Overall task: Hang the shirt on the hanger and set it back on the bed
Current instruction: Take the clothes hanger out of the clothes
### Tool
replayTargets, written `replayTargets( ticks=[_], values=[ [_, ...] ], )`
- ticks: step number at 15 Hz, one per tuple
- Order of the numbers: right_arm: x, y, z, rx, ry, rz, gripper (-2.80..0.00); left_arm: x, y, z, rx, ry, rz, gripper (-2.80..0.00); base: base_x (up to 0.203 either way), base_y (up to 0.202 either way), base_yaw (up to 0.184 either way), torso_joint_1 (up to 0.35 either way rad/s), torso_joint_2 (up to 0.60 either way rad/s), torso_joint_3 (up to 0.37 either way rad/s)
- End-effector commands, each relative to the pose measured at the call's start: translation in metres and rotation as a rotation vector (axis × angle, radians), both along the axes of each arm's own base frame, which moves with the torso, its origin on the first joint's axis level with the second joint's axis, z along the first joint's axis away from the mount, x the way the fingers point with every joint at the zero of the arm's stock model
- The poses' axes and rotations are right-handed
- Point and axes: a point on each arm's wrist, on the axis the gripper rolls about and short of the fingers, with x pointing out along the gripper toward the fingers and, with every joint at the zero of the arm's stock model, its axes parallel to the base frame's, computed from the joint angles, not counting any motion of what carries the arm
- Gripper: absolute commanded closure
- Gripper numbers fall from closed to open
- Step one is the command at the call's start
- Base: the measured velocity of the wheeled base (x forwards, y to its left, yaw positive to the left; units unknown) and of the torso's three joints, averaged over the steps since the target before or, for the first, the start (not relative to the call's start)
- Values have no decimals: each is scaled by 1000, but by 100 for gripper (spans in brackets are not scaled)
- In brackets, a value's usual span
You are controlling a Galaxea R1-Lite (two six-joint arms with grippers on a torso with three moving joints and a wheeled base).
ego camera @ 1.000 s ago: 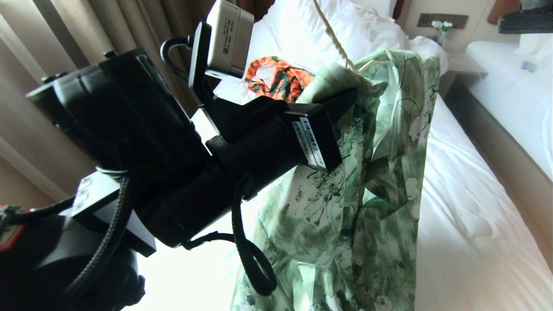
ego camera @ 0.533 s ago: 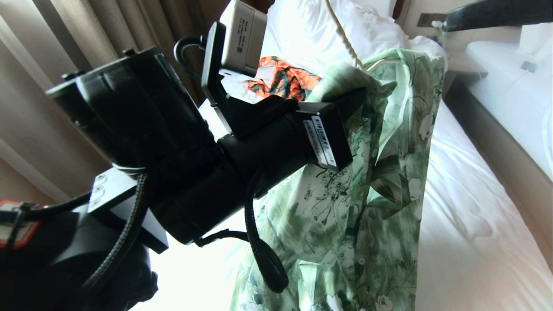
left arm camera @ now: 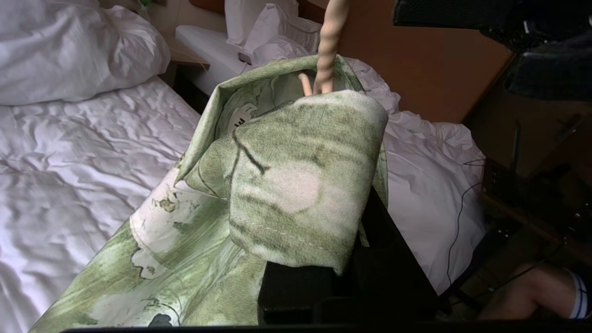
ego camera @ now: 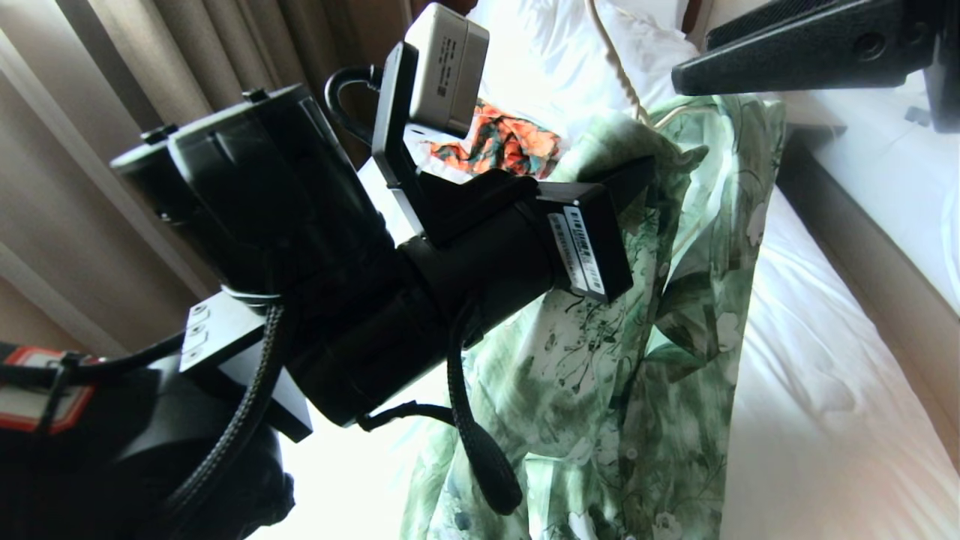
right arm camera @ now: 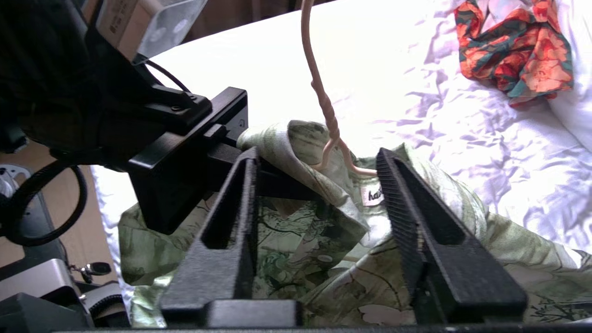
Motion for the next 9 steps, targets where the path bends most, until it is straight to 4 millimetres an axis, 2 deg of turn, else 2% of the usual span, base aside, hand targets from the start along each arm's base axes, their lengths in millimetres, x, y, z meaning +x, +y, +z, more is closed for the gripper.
replayTargets(
  ticks=[1, 3, 4, 5, 7, 9],
  values=[
    [4, 6, -3, -20, -1, 6, -280, 0, -1, 12, -39, -24, -1, 0, 0, 0, 0, 0, 0, 0],
    [15, 18, -5, -16, -36, 4, -280, -1, 1, 46, -143, -91, -1, 0, 0, 0, 0, 0, 0, 0],
    [20, 23, -6, -19, -57, 0, -280, -1, 1, 49, -151, -96, -2, 0, 0, 0, 0, 0, 0, 0],
    [26, 29, -8, -21, -62, -1, -280, -1, 0, 40, -123, -77, -5, 0, 0, 0, 0, 0, 0, 0],
    [31, 34, -3, 31, -112, -3, -280, -3, -2, 4, -16, -8, -12, 0, 0, 0, 0, 0, 0, 0],
    [31, 35, 2, 67, -145, -4, -280, -4, -2, -5, 11, 8, -15, 0, 0, 0, 0, 0, 0, 0]
  ],
)
